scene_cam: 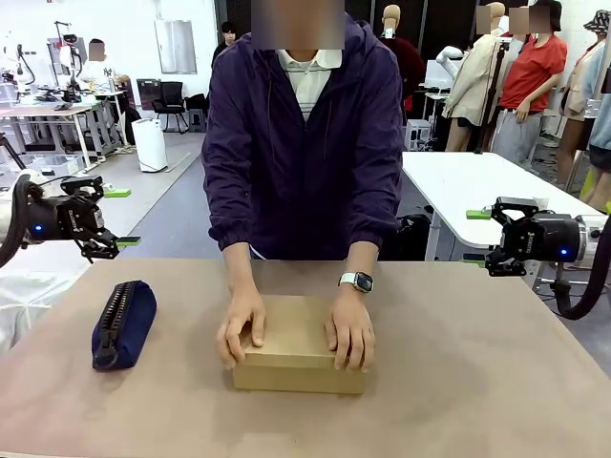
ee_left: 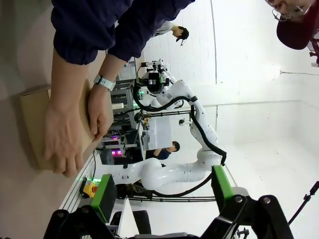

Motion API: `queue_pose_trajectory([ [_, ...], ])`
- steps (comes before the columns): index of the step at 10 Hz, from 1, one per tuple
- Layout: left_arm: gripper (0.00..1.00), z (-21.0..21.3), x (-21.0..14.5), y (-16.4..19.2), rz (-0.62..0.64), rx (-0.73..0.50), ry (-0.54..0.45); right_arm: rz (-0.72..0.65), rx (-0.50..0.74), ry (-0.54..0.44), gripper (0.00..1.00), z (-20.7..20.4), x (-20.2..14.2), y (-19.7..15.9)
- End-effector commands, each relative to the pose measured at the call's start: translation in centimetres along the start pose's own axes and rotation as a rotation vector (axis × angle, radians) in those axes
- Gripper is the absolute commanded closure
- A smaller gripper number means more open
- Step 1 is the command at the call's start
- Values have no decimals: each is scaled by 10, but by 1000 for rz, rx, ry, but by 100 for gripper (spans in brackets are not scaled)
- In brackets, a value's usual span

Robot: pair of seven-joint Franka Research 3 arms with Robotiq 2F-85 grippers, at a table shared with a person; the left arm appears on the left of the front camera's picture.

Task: Pack the items into the box.
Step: Close the Mailer Box.

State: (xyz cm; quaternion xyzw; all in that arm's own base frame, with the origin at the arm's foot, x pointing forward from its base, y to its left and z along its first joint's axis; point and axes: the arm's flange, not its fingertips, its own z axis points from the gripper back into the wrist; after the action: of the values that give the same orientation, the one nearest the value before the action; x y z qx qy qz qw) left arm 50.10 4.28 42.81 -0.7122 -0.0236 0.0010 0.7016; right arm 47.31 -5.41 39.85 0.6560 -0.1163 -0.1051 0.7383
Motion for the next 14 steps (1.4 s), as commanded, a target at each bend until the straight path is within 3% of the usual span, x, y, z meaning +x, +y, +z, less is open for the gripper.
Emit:
queue_pose_trajectory([
  [1,0,1,-1,-1,-19,-18,1,9,-1,10,0,0,-2,4],
  [14,0,1,-1,-1,-19,-18,1,9,-1,10,0,0,-2,4],
])
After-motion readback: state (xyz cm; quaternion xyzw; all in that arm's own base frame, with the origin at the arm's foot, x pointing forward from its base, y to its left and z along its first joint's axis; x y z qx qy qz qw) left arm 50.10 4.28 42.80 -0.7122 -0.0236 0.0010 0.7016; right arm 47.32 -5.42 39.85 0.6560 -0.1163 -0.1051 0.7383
